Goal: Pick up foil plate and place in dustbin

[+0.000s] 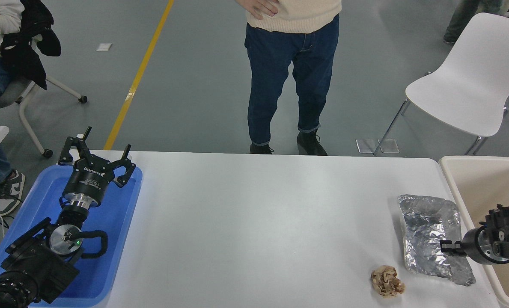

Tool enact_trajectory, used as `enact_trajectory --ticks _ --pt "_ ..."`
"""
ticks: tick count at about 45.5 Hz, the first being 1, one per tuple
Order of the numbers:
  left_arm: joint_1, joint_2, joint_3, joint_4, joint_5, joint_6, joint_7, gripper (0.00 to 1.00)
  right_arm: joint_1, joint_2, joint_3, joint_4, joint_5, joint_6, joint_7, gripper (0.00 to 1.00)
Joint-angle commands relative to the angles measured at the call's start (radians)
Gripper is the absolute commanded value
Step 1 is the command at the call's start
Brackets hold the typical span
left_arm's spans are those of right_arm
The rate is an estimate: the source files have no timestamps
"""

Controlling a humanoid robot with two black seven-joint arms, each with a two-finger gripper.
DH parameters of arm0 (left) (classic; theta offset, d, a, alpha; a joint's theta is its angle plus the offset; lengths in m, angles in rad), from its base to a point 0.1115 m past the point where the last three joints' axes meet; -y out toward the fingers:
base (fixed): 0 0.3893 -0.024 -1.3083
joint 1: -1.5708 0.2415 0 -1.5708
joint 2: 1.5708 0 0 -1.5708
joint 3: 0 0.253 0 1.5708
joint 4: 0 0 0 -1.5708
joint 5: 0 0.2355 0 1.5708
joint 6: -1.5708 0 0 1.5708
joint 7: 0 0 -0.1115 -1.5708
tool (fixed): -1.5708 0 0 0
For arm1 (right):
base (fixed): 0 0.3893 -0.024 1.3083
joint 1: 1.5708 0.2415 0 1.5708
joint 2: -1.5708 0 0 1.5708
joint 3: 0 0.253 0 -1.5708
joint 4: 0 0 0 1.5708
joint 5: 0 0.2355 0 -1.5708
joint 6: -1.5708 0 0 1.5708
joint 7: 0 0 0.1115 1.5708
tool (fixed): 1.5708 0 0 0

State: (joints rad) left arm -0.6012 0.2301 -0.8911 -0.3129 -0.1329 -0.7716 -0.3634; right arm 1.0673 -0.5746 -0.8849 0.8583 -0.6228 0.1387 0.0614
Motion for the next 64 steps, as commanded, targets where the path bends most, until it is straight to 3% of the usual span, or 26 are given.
enact_trajectory --ticks 1,20,27,43,54,64 --pt "0.0 0.0 0.0 0.0 -0.001 0.0 0.0 1.0 0.011 -0.011 0.006 0.016 0.069 0.002 0.0 0.0" --pt "-0.002 -0.002 0.0 0.0 0.001 0.0 0.0 1.0 0.223 -0.171 -0.017 0.32 0.075 0.028 0.002 0.0" --pt "-0.002 -0.002 0.0 0.0 0.001 -0.002 0.001 1.0 0.358 -0.218 -0.019 0.392 0.077 0.139 0.002 0.0" --pt "-0.002 -0.002 0.0 0.0 0.001 -0.002 0.001 1.0 0.723 -0.222 -0.068 0.407 0.091 0.647 0.005 0.0" --pt "-0.002 -0.002 0.0 0.0 0.001 0.0 0.003 1.0 0.963 -0.192 -0.193 0.407 0.095 0.647 0.006 0.0" --pt "-0.002 -0.002 0.0 0.0 0.001 0.0 0.003 1.0 1.164 -0.11 -0.414 0.407 0.206 0.647 0.006 0.0"
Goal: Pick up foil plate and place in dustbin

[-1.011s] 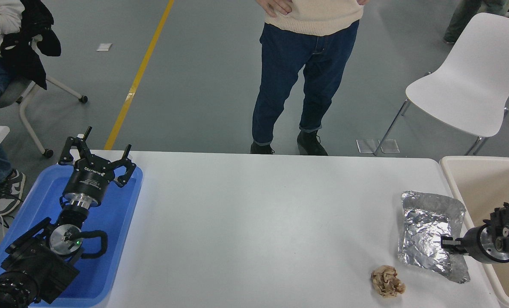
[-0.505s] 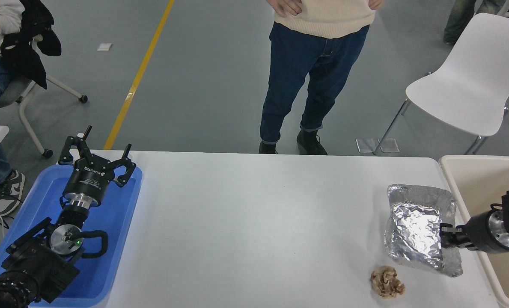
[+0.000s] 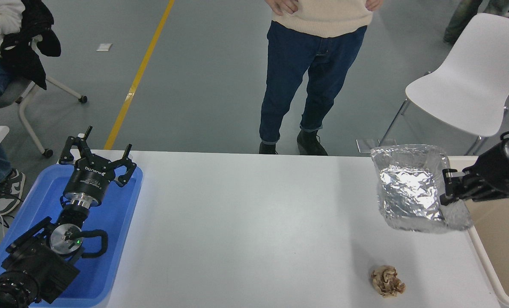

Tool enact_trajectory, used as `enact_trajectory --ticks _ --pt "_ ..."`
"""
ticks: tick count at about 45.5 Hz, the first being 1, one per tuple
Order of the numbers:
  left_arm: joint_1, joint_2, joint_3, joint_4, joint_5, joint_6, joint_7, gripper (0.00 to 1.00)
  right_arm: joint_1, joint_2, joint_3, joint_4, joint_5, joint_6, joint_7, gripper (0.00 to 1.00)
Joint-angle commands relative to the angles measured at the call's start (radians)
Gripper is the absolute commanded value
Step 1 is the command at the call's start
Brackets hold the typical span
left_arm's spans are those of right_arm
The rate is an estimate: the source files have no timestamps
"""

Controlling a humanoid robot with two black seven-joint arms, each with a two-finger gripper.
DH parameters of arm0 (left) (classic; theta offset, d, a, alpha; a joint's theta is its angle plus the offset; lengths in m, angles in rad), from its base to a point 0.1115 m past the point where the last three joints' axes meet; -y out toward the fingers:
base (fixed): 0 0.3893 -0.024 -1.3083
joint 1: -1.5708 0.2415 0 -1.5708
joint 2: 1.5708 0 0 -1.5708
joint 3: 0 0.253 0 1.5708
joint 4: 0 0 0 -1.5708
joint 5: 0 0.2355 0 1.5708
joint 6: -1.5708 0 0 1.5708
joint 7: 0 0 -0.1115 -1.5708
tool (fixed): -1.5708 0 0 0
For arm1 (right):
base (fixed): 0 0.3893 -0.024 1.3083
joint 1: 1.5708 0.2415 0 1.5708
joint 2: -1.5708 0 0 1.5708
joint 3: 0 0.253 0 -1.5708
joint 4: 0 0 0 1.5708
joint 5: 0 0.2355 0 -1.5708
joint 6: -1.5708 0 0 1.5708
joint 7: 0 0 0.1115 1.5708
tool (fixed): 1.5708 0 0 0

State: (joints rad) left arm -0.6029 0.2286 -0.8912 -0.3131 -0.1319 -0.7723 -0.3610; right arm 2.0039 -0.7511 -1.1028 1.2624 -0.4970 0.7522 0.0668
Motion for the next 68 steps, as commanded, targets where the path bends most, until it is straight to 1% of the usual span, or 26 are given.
enact_trajectory --ticks 1,7,30,39,46,56,60,68 --pt "0.0 0.0 0.0 0.0 0.0 0.001 0.0 1.0 0.243 0.079 -0.216 0.003 0.086 0.033 0.002 0.0" --pt "0.0 0.0 0.0 0.0 0.0 -0.001 -0.001 1.0 0.295 0.131 -0.285 0.003 0.112 0.033 0.002 0.0" --pt "0.002 0.0 0.0 0.0 0.0 0.001 0.0 1.0 0.503 0.121 -0.299 0.025 0.112 0.033 0.002 0.0" --pt "0.002 0.0 0.0 0.0 0.0 0.001 -0.001 1.0 0.565 0.115 -0.364 0.025 0.112 0.033 0.002 0.0" --pt "0.002 0.0 0.0 0.0 0.0 0.001 -0.001 1.0 0.566 0.058 -0.413 0.02 0.11 0.033 0.002 0.0" --pt "0.002 0.001 0.0 0.0 -0.002 0.001 -0.001 1.0 0.536 -0.14 -0.502 -0.044 0.089 0.033 -0.002 0.0" --pt "0.002 0.001 0.0 0.0 0.0 0.001 -0.001 1.0 0.446 -0.208 -0.514 -0.106 0.09 0.033 -0.004 0.0" --pt "0.003 0.001 0.0 0.0 -0.002 0.001 -0.003 1.0 0.297 -0.273 -0.522 -0.195 0.09 0.033 -0.004 0.0"
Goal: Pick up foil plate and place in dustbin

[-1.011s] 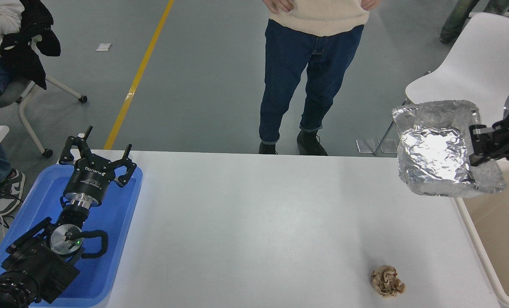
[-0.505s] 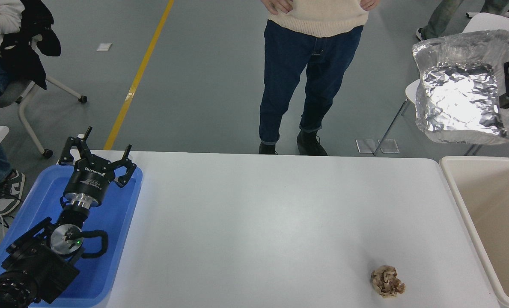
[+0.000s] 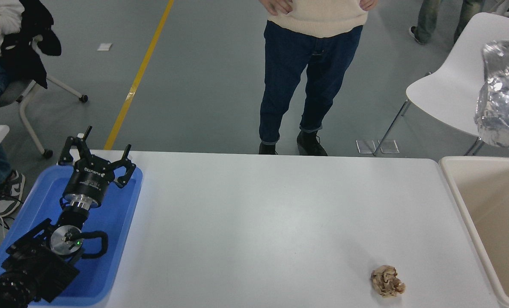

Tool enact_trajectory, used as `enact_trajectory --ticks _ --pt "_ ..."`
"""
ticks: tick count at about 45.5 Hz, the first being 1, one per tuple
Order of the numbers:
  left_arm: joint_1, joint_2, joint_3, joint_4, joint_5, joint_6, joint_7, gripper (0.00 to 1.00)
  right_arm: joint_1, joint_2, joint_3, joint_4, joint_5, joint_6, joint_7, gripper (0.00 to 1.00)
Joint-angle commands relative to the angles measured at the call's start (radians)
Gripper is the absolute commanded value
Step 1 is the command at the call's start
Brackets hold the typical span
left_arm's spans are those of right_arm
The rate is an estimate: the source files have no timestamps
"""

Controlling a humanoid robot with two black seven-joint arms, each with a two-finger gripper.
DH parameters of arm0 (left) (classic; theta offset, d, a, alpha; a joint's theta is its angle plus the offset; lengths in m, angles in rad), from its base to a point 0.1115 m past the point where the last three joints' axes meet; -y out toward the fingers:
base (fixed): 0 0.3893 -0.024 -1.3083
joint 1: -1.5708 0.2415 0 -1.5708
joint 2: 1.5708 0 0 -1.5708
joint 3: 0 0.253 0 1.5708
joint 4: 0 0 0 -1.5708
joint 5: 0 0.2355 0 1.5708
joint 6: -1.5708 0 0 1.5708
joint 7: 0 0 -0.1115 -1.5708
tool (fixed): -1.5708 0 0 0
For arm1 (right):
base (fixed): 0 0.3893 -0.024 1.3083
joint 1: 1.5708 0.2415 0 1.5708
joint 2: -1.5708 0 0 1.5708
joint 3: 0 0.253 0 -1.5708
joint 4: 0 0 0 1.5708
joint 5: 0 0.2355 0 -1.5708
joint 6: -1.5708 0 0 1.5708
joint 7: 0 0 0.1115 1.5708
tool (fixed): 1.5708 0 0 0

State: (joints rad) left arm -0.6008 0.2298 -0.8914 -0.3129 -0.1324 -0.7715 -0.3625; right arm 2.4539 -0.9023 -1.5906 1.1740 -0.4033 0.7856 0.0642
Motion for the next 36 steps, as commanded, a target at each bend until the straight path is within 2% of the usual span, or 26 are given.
enact_trajectory --ticks 1,14,29,36 --pt "0.001 0.0 0.0 0.0 -0.001 0.0 -0.001 1.0 -0.177 -0.133 -0.029 -0.115 -0.003 0.0 -0.001 0.0" --pt "0.001 0.0 0.0 0.0 -0.001 0.0 -0.003 1.0 -0.489 -0.21 0.121 -0.186 0.0 -0.008 0.0 0.0" --pt "0.001 0.0 0.0 0.0 -0.001 0.0 -0.003 1.0 -0.979 -0.211 0.516 -0.273 0.012 -0.327 0.0 0.0" --pt "0.001 0.0 0.0 0.0 -0.001 0.0 -0.004 1.0 -1.206 -0.13 0.699 -0.404 0.014 -0.431 0.0 0.0"
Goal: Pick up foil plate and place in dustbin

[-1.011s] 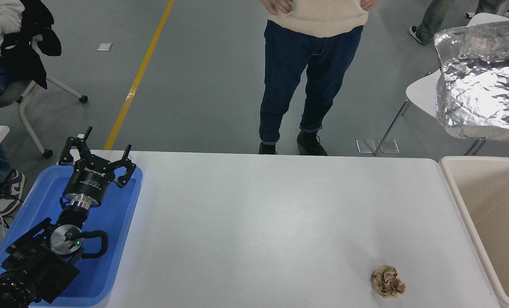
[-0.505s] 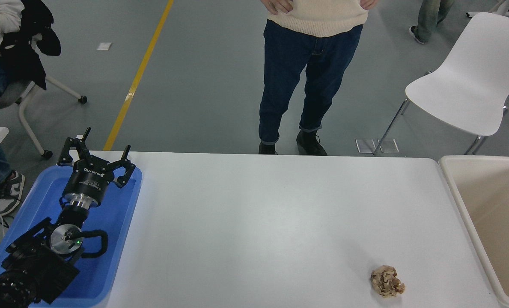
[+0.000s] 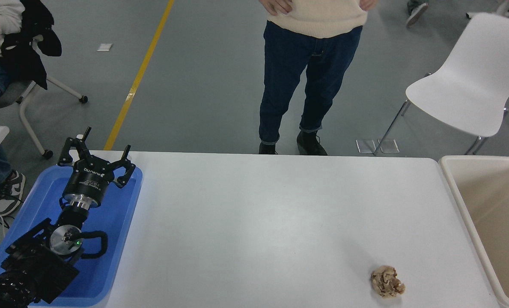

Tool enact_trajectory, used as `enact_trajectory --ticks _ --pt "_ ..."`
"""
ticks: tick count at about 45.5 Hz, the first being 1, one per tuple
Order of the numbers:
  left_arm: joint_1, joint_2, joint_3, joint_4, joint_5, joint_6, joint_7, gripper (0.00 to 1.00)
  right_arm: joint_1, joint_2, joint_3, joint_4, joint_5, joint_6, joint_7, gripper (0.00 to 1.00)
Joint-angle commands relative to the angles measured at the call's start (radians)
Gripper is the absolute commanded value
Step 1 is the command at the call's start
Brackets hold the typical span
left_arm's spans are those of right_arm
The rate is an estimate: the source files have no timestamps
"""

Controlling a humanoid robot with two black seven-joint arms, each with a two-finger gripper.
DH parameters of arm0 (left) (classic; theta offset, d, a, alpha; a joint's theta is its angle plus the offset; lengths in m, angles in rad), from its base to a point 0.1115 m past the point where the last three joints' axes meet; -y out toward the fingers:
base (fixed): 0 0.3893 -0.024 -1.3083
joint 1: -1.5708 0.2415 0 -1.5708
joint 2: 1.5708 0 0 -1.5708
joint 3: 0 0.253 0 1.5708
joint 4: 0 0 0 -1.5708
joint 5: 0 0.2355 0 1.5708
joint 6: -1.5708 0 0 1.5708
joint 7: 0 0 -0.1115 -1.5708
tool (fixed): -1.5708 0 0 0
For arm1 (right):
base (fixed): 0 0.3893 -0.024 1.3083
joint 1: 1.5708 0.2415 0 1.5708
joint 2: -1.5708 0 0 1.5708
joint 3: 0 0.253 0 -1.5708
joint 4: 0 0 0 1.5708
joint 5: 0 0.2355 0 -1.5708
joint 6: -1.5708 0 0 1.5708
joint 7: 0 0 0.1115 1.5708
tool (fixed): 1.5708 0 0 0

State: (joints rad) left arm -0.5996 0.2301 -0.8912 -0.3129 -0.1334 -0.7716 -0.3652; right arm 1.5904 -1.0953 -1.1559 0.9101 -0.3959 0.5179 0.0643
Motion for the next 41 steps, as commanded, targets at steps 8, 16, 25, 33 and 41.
enact_trajectory --ticks 8,16,25,33,41 --pt "0.0 0.0 0.0 0.0 0.0 0.0 -0.001 1.0 -0.57 0.169 0.418 -0.319 0.006 -0.205 -0.001 0.0" --pt "0.0 0.0 0.0 0.0 0.0 0.0 -0.001 1.0 -0.655 0.25 0.47 -0.41 0.008 -0.228 -0.001 0.0" --pt "0.0 0.0 0.0 0.0 0.0 0.0 -0.001 1.0 -0.763 0.337 0.545 -0.507 0.008 -0.389 -0.004 0.0" --pt "-0.002 -0.002 0.0 0.0 0.0 0.0 0.0 1.0 -0.84 0.399 0.611 -0.634 0.006 -0.417 -0.014 0.0" --pt "-0.002 -0.002 0.0 0.0 0.001 0.0 0.0 1.0 -0.923 0.494 0.614 -0.792 0.006 -0.455 -0.083 0.0"
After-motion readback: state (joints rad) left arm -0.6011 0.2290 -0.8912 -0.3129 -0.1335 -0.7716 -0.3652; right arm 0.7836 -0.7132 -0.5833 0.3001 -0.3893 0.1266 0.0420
